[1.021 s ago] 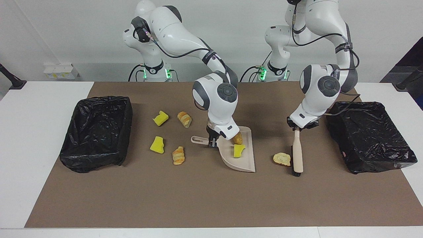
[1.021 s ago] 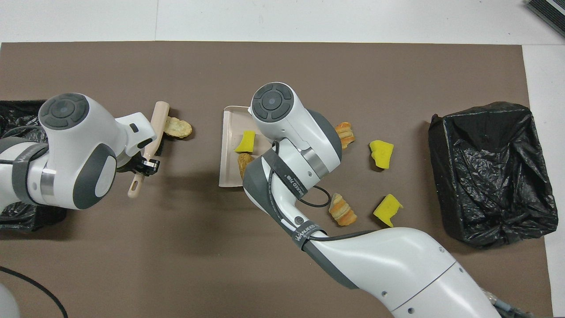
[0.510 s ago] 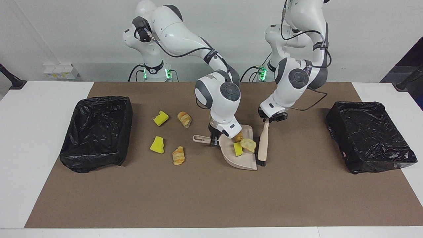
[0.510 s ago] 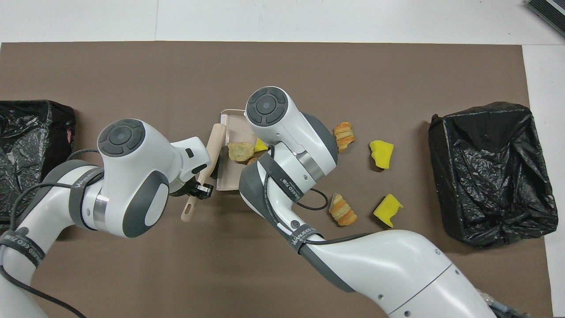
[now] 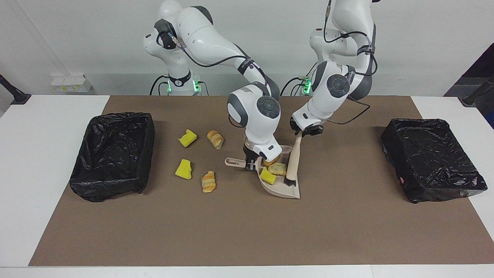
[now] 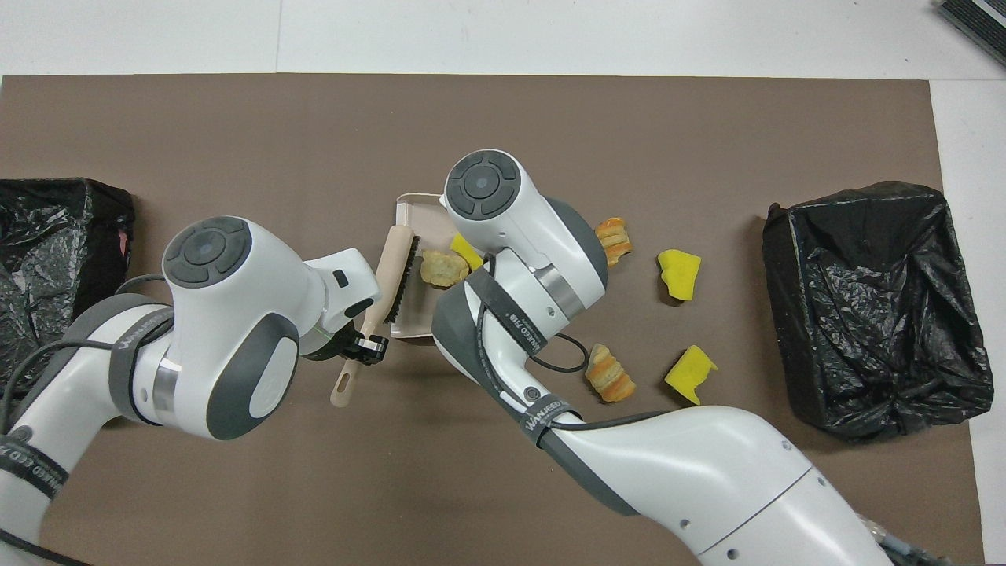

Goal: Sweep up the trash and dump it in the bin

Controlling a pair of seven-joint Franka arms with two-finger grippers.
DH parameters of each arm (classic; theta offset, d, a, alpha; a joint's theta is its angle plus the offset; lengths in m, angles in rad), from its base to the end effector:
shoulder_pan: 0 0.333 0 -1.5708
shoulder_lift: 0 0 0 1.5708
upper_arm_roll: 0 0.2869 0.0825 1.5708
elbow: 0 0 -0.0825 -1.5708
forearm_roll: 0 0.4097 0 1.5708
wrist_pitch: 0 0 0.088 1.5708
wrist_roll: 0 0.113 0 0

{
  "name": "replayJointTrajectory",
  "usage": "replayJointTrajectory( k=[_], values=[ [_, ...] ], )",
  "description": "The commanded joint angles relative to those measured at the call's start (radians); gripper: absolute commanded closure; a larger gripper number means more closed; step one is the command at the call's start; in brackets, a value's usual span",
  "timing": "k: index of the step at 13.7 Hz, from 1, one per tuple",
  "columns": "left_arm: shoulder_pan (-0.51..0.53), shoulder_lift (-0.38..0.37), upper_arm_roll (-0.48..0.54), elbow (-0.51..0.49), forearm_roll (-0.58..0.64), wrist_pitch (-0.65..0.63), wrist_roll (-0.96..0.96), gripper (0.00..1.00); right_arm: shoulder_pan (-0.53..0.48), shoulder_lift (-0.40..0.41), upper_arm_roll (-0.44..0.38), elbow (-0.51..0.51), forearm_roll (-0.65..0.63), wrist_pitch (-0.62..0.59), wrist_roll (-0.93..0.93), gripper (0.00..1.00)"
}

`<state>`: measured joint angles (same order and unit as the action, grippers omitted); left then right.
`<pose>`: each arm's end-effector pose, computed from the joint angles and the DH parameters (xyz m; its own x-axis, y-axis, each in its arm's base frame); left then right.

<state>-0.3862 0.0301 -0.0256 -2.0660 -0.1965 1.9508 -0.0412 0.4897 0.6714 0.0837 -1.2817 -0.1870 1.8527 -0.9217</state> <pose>0.5060 -0.2364 0.3599 0.9441 -0.2894 -0.1579 -0.2641 -0.9506 0.1633 0.6286 0.3730 0.3106 0.0294 0.9871 -0.1572 0.9995 -0.0308 -0.0065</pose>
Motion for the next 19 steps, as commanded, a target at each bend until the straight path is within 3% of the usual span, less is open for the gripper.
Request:
replayJointTrajectory(
  k=[1, 4, 7, 10, 13, 17, 19],
  values=[
    [0.030, -0.110, 0.009, 0.021, 0.006, -0.109, -0.105, 1.00, -0.071, -0.094, 0.011, -0.083, 0.012, 0.017, -0.112, 1.00],
    [0.033, -0.165, -0.005, 0.008, 0.025, -0.176, -0.267, 1.00, -0.181, -0.250, 0.014, -0.247, 0.055, 0.091, -0.178, 1.00],
    [-0.092, -0.260, -0.020, -0.138, 0.023, -0.063, -0.457, 1.00, -0.313, -0.406, 0.013, -0.376, 0.086, 0.083, -0.386, 1.00],
    [-0.242, -0.266, -0.022, -0.230, 0.023, 0.011, -0.575, 1.00, -0.454, -0.512, 0.011, -0.427, 0.086, 0.033, -0.538, 1.00],
    [-0.335, -0.271, -0.024, -0.365, 0.023, 0.161, -0.696, 1.00, -0.639, -0.552, 0.013, -0.426, 0.086, 0.003, -0.704, 1.00],
    [-0.367, -0.294, -0.025, -0.405, 0.023, 0.183, -0.700, 1.00, -0.824, -0.553, 0.007, -0.427, 0.048, 0.037, -0.913, 1.00],
    [-0.375, -0.294, -0.025, -0.448, 0.023, 0.235, -0.700, 1.00, -0.879, -0.553, 0.007, -0.426, -0.052, 0.066, -0.953, 1.00]
  ],
)
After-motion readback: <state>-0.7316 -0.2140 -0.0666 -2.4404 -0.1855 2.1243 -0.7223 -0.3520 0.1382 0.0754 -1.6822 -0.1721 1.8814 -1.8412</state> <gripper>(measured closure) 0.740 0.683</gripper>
